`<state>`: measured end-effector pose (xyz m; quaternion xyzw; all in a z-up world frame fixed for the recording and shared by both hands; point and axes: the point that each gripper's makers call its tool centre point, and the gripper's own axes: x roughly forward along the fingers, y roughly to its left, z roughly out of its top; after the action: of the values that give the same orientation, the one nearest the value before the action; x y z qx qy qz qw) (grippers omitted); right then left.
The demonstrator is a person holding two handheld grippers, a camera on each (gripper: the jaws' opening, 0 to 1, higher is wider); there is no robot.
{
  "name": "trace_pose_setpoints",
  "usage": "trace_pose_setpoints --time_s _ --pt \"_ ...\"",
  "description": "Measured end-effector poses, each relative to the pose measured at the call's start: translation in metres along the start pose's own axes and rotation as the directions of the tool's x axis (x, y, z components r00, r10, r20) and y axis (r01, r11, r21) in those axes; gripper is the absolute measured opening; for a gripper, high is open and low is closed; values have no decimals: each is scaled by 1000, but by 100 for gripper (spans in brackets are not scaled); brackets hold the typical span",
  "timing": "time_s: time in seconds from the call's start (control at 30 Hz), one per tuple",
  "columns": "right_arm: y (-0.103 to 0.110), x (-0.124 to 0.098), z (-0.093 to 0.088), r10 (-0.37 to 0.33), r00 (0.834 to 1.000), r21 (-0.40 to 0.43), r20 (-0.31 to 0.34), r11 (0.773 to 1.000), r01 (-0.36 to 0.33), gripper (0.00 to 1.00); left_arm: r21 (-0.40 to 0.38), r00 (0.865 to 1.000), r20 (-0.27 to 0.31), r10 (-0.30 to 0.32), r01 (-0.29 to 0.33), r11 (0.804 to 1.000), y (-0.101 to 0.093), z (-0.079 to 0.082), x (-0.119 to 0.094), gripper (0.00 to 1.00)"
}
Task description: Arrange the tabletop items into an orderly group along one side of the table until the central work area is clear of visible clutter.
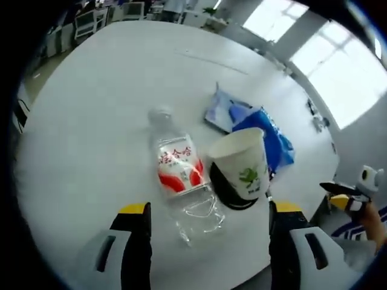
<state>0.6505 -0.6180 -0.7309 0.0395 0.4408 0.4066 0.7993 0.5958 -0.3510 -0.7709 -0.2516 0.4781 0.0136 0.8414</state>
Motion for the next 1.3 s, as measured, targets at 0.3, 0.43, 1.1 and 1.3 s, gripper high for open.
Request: trace_pose_setpoints --time_s 0.3,0.43,1.1,1.3 --pt "-6 -1 -3 0 1000 32 12 999 -1 57 -8 999 -1 35 -35 999 -2 1 12 71" --pt "-14 -2 -6 -5 1000 48 14 999 4 57 -1 997 6 81 -81 997 3 1 15 70" --pt "-28 -12 -26 -32 999 133 42 991 26 57 -49 975 15 223 -222 974 25 2 26 58" --pt "-30 -15 -31 -48 998 151 39 988 42 57 -71 974 13 225 -223 972 22 -1 25 43"
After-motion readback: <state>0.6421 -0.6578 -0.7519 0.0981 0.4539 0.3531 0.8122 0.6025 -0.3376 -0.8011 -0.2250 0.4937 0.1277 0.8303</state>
